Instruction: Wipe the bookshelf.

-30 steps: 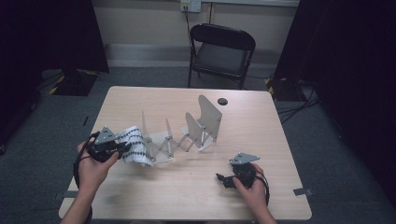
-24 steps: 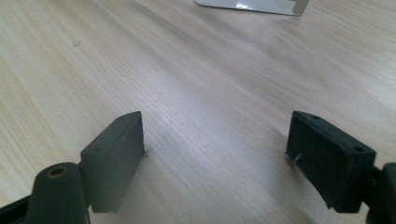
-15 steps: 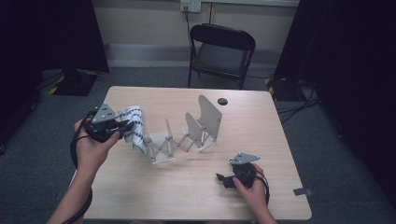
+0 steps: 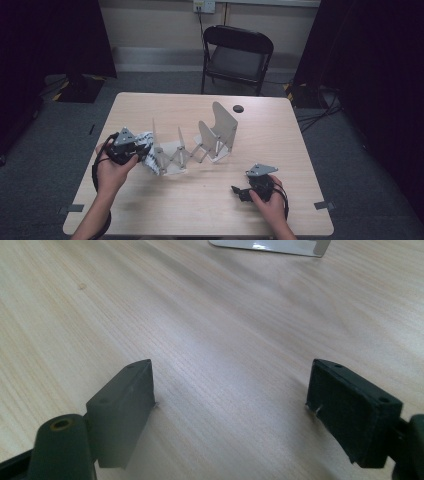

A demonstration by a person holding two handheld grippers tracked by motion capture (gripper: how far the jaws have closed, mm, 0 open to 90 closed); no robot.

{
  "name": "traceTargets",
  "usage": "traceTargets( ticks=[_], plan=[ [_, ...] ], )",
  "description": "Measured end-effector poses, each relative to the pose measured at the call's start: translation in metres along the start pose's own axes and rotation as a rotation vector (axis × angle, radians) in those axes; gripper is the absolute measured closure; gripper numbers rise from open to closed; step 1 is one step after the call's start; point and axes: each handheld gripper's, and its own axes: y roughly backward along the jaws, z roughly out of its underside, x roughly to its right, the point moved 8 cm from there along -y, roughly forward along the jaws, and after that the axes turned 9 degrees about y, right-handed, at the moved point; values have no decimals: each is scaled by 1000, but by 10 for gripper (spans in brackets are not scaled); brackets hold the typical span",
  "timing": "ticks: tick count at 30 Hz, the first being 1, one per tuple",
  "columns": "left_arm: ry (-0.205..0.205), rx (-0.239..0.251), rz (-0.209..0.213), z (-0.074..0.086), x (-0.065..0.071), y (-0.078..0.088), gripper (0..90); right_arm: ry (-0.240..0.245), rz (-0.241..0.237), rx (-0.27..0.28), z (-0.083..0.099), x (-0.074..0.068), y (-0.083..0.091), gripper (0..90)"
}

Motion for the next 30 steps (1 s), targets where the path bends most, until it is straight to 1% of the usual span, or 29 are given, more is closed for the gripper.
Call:
traceTargets(
  ticks=[1,5,9,10,12,13,17,18,19,22,25,26,28,29,30],
  plan=[
    [0,-12,0,5,0,-3,793,0,0,0,0,0,0,187],
    [24,-43,9,24,0,-15,778,0,0,0,0,0,0,187],
    [33,-68,9,38,1,-22,754,0,0,0,0,0,0,187],
    [26,-77,10,41,0,-23,749,0,0,0,0,0,0,187],
    [39,-79,12,46,1,-26,740,0,0,0,0,0,0,187],
    [36,-90,10,49,0,-26,734,0,0,0,0,0,0,187],
    [51,-119,11,59,-1,-29,701,0,0,0,0,0,0,187],
    [47,-125,10,61,-2,-29,680,0,0,0,0,0,0,187],
    [62,-123,15,63,-2,-29,674,0,0,0,0,0,0,187],
    [81,-124,13,67,-3,-26,638,0,0,0,0,0,0,187],
    [90,-131,-3,69,-6,-20,597,0,0,0,0,0,0,186],
    [94,-131,-16,70,-8,-17,585,0,0,0,0,0,0,186],
    [82,-137,-37,71,-12,-12,577,0,0,0,0,0,0,186],
    [86,-140,-49,72,-14,-10,576,0,0,0,0,0,0,187],
    [90,-138,-50,73,-15,-7,575,0,0,0,0,0,0,187]
  ],
)
